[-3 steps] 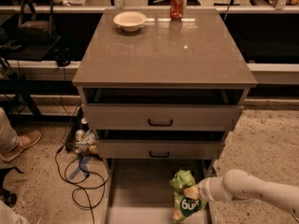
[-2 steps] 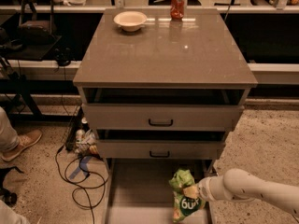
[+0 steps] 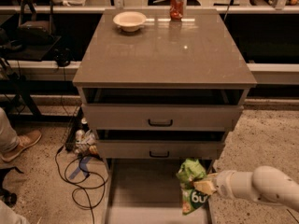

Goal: Pick green rice chip bag from bottom drawer and place on counter

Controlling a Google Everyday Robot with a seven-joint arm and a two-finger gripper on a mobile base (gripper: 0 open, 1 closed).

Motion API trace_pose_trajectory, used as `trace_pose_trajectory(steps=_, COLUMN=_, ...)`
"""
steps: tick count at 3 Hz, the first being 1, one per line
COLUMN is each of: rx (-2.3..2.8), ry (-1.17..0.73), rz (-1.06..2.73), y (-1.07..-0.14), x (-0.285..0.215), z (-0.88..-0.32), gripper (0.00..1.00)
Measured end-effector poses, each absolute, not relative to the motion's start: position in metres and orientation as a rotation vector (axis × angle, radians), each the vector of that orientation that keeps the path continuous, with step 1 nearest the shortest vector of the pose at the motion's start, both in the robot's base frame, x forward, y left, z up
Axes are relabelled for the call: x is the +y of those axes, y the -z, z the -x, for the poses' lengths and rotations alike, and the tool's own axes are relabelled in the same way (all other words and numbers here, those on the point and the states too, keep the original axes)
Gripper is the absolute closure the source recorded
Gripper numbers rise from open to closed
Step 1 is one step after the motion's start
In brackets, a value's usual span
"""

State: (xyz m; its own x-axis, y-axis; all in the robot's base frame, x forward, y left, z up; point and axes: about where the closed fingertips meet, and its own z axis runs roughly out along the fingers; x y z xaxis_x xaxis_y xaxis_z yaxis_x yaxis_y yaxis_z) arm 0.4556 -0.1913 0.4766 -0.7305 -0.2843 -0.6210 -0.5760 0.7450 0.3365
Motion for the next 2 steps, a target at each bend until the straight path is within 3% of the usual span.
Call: trace_pose_trajectory(steps=2, rx=2.106, ry=-0.575, rz=0.821, y=-0.663, x=-0.209, z=-0.432, gripper=1.0)
